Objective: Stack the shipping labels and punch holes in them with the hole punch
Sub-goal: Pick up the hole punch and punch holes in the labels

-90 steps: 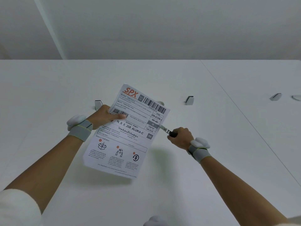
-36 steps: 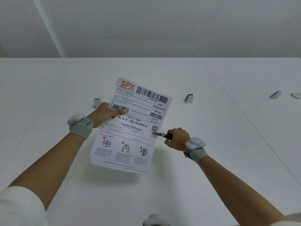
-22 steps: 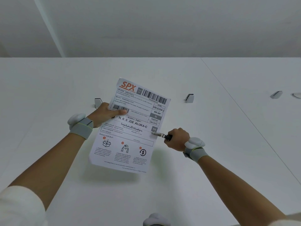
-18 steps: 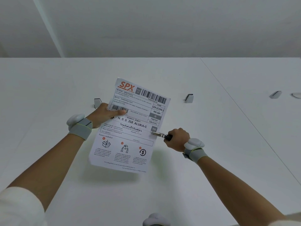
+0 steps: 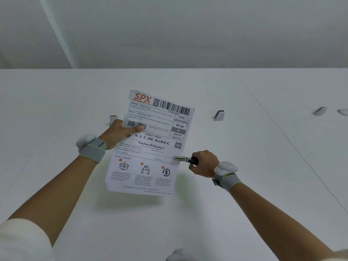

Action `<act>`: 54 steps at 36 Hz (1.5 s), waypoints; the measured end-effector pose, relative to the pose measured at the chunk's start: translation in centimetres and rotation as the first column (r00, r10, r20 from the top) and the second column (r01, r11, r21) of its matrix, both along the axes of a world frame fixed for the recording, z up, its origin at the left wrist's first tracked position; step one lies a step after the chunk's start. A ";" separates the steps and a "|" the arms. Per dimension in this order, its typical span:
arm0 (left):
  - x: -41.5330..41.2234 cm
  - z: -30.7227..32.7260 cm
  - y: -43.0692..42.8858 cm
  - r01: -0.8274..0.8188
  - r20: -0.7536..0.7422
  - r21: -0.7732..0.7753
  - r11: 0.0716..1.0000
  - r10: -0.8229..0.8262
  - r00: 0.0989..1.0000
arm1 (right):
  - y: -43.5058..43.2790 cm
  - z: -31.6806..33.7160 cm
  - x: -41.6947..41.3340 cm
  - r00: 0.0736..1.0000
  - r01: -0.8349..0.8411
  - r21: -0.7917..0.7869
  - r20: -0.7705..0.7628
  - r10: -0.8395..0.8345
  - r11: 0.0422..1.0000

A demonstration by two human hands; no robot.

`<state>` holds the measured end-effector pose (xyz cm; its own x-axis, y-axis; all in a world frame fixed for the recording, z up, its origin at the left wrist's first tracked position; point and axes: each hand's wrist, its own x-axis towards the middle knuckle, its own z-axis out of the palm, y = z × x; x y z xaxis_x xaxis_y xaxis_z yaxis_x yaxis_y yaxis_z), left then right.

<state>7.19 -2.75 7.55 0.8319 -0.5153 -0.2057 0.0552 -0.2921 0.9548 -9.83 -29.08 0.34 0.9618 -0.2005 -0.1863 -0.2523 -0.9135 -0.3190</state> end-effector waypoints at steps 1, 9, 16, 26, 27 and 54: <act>0.0 0.0 0.0 -0.004 0.003 -0.002 1.000 0.004 1.000 | 0.1 -0.1 0.0 1.000 0.000 0.004 -0.003 0.000 1.000; 0.3 0.0 -0.1 -0.022 0.006 -0.007 1.000 0.022 1.000 | 0.6 -0.5 -0.5 0.999 -0.016 0.013 -0.043 0.016 1.000; 0.4 -0.1 -0.2 -0.056 -0.017 -0.033 0.998 0.055 0.998 | 1.2 -1.0 -1.0 0.997 -0.024 0.011 -0.073 0.025 1.000; 0.4 -0.2 -0.3 -0.078 -0.023 -0.044 0.996 0.077 0.997 | 1.6 -1.5 -1.5 0.994 -0.027 0.003 -0.110 0.027 1.000; 0.4 -0.2 -0.3 -0.079 -0.025 -0.047 0.996 0.078 0.997 | 1.6 -1.5 -1.5 0.993 -0.027 0.002 -0.112 0.027 1.000; 0.5 0.2 -0.2 -0.079 -0.015 -0.049 0.996 0.078 0.997 | 1.7 -1.5 -1.6 0.993 -0.021 -0.069 -0.115 0.013 0.997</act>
<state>7.69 -2.97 7.74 0.8677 -0.4584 -0.1922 0.0883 -0.2384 0.9671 -11.47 -27.42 -1.17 0.9385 -0.2004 -0.2812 -0.2674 -0.9370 -0.2247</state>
